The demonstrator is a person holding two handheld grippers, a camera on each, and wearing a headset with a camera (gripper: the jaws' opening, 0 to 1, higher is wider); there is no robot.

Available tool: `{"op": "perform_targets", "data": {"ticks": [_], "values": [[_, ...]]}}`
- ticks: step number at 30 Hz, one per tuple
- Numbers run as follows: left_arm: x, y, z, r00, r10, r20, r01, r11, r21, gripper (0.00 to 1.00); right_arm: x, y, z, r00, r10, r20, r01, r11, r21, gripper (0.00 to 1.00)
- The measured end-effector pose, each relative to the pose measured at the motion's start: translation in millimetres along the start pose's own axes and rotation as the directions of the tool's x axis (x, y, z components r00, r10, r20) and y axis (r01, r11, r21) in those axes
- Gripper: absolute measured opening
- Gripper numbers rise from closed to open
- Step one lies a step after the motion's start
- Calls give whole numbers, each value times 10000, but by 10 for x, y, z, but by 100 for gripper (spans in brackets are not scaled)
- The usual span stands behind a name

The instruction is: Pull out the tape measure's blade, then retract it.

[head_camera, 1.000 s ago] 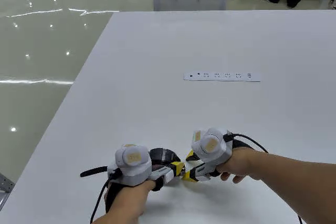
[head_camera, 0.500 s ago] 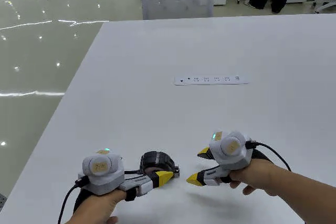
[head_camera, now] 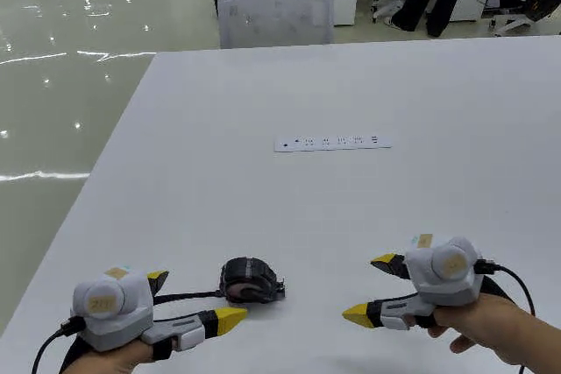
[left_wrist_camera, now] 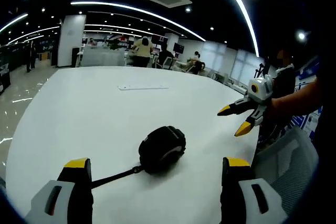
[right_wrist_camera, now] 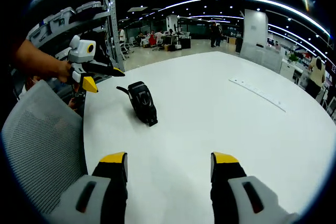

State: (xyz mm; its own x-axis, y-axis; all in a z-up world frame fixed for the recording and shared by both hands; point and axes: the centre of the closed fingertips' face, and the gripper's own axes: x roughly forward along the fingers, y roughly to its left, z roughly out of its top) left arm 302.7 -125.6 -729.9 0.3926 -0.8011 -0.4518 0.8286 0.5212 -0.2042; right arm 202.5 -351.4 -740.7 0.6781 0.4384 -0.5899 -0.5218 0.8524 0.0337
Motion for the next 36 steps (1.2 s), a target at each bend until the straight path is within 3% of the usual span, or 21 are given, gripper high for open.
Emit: {"op": "perform_targets", "data": {"ticks": [2, 4, 7, 9, 12, 15, 20, 23, 28, 36], "values": [[-70, -15, 34, 9998, -31, 201, 27, 9998, 214, 100, -86, -45, -57, 9997, -218, -73, 217, 9997, -112, 70], [-132, 1, 32, 9995, -178, 258, 176, 9998, 63, 100, -199, -78, -126, 9992, -399, -94, 397, 9991, -171, 75], [-200, -1, -2, 9995, -301, 80, 298, 9990, 334, 100, -367, -128, -199, 9974, -717, -60, 716, 9974, -46, 79], [-236, 5, -57, 9990, -365, -265, 375, 9985, 389, 100, -480, -141, -256, 9964, -847, -10, 847, 9964, -63, 83], [-322, 25, -31, 9992, -338, -198, 343, 9991, 268, 100, -644, -166, -336, 9945, -1043, 45, 1043, 9945, -97, 86], [-402, 39, 15, 9996, -250, -119, 260, 9958, 877, 100, -807, -201, -417, 9926, -1209, 120, 1210, 9926, -82, 88], [-457, 25, 8, 9990, -368, -237, 388, 9952, 901, 100, -1035, -245, -453, 9860, -1643, 286, 1643, 9864, 51, 93], [-501, 23, -28, 9987, -420, -281, 440, 9962, 751, 100, -1124, -210, -540, 9830, -1832, 139, 1834, 9828, -206, 97], [-586, 4, -14, 9993, -361, -139, 373, 9945, 979, 100, -1210, -156, -636, 9825, -1862, -28, 1861, 9822, -274, 97], [-589, 4, 11, 9996, -265, 56, 257, 9939, 1070, 100, -1244, -150, -635, 9812, -1928, 82, 1928, 9812, -62, 97]]}}
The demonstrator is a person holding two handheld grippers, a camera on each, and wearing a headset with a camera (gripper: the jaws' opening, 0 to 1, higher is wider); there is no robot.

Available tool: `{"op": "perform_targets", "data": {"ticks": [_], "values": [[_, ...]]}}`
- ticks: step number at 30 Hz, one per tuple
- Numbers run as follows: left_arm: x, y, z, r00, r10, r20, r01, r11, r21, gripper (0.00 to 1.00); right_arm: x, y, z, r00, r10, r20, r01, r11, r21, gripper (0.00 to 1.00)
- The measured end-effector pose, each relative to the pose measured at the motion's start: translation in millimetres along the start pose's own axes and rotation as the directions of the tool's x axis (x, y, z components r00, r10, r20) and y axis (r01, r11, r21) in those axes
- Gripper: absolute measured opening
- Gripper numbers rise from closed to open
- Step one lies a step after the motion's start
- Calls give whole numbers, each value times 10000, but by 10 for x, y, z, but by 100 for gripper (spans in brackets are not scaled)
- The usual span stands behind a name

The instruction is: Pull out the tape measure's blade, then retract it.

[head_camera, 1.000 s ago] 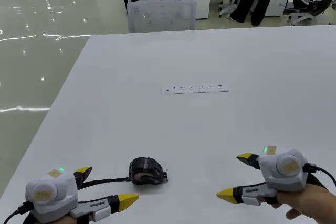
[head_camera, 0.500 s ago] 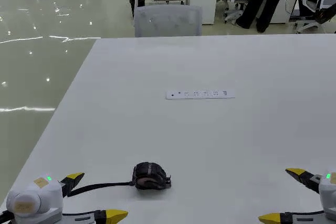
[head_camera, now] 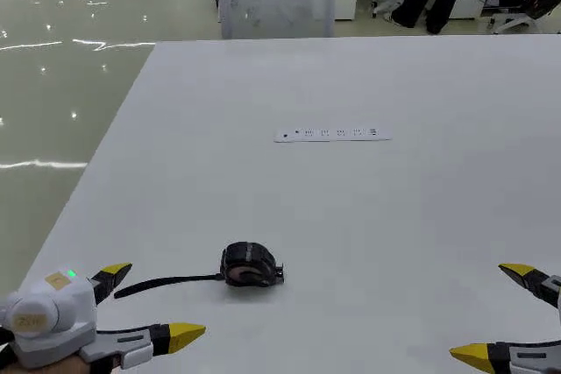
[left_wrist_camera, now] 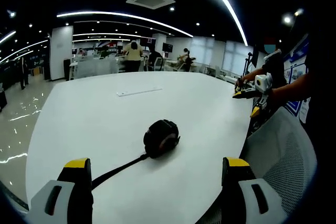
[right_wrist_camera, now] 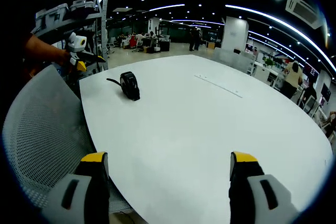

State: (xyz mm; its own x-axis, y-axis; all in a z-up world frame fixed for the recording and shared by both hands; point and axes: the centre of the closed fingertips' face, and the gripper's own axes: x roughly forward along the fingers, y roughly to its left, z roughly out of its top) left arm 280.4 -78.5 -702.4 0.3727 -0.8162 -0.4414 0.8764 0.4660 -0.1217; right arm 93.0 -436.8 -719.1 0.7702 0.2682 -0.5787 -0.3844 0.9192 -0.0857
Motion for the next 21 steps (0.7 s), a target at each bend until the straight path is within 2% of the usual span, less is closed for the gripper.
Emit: {"op": "perform_targets", "data": {"ticks": [10, 15, 18, 21], "values": [[9, -77, 11, 9999, -132, -11, 132, 9999, 44, 100, -11, 70, -66, 9999, 11, -135, -10, 10000, 73, 98], [-18, -64, 11, 9999, -156, -53, 156, 9999, -62, 100, -20, 72, -22, 10000, -27, -75, 28, 10000, 86, 98], [-20, -47, 20, 9998, -124, -136, 125, 9999, 76, 100, -20, 50, 16, 10000, -63, 23, 63, 9999, 111, 98], [-18, -28, 55, 9999, -98, -101, 98, 9999, 65, 100, -10, 41, 23, 10000, -77, 1, 77, 9998, 192, 98]]}}
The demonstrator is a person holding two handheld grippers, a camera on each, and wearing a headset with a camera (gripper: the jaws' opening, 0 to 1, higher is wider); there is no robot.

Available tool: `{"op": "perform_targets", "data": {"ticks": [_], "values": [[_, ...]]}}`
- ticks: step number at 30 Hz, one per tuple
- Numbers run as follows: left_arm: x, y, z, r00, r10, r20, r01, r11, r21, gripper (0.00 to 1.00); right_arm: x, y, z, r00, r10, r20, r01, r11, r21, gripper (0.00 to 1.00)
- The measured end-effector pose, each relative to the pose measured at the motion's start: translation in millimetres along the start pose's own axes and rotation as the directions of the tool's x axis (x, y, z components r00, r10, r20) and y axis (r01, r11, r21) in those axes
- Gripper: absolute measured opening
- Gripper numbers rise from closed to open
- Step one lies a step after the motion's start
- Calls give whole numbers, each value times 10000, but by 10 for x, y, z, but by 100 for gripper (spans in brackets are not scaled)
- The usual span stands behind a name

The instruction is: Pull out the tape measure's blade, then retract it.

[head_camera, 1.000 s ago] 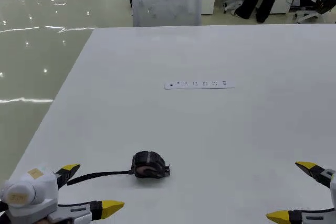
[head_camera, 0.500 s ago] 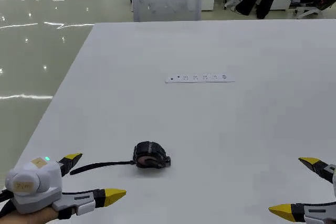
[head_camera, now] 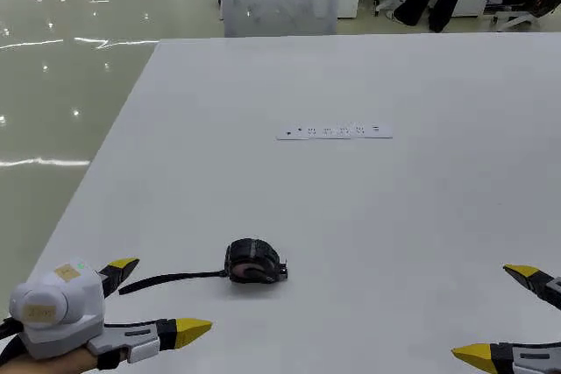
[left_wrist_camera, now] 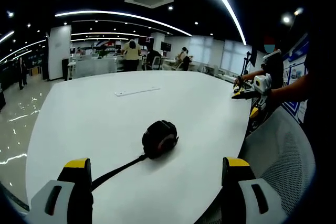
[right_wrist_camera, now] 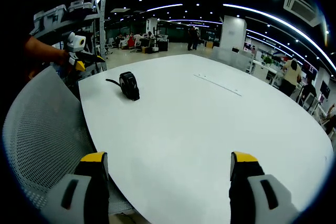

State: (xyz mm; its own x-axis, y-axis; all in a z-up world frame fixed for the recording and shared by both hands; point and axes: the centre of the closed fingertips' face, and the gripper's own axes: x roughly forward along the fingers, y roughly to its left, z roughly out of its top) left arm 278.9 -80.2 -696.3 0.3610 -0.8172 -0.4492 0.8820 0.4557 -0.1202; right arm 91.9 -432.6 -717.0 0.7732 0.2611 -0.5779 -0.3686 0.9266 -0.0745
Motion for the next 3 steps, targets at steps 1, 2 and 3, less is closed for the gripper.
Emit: {"op": "perform_targets", "data": {"ticks": [1, 2, 3], "values": [[2, 9, 10, 10000, 29, 2, -29, 10000, 6, 100, 5, -10, 1, 10000, 3, 21, -3, 9999, 153, 98], [4, 15, 18, 10000, 45, 22, -45, 10000, -5, 100, 4, -9, 5, 10000, 3, 26, -3, 9999, 169, 98], [7, 18, 29, 10000, 50, 42, -50, 10000, -37, 100, 5, -5, 10, 10000, -3, 24, 3, 9999, 149, 98]]}}
